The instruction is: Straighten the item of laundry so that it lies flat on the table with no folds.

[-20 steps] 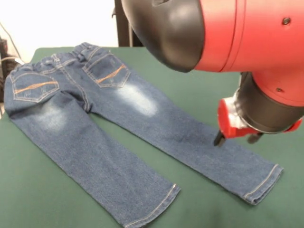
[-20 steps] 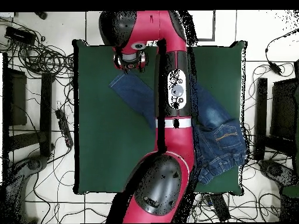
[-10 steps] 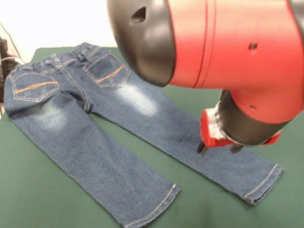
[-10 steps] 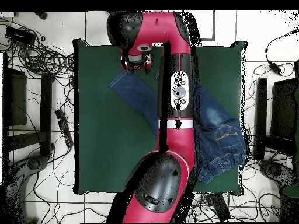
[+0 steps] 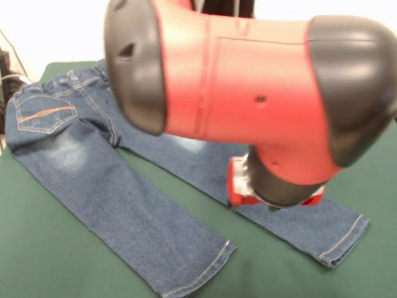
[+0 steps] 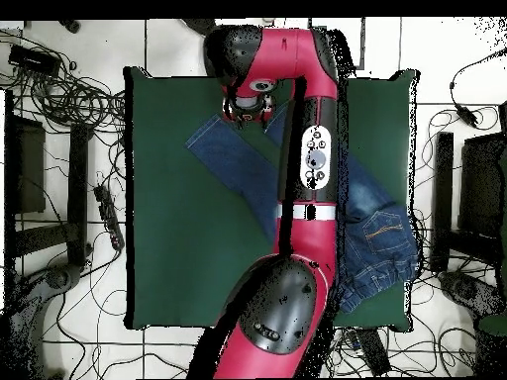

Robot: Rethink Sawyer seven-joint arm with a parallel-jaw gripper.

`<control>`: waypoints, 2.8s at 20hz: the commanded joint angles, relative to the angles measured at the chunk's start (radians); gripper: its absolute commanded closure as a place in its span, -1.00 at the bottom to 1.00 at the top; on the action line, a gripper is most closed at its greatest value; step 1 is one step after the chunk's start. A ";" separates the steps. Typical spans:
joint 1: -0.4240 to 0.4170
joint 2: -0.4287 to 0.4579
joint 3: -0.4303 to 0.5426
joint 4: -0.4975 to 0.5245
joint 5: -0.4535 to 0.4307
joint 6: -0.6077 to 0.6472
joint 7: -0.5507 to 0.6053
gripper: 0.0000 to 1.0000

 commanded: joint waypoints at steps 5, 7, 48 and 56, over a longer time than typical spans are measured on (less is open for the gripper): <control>-0.037 0.039 -0.065 0.031 -0.054 -0.163 -0.358 -1.00; -0.046 0.043 -0.062 0.031 -0.053 -0.181 -0.372 -1.00; -0.128 -0.078 -0.199 0.291 0.140 -0.256 -0.221 -1.00; -0.111 -0.148 -0.268 0.371 0.259 -0.276 -0.156 -1.00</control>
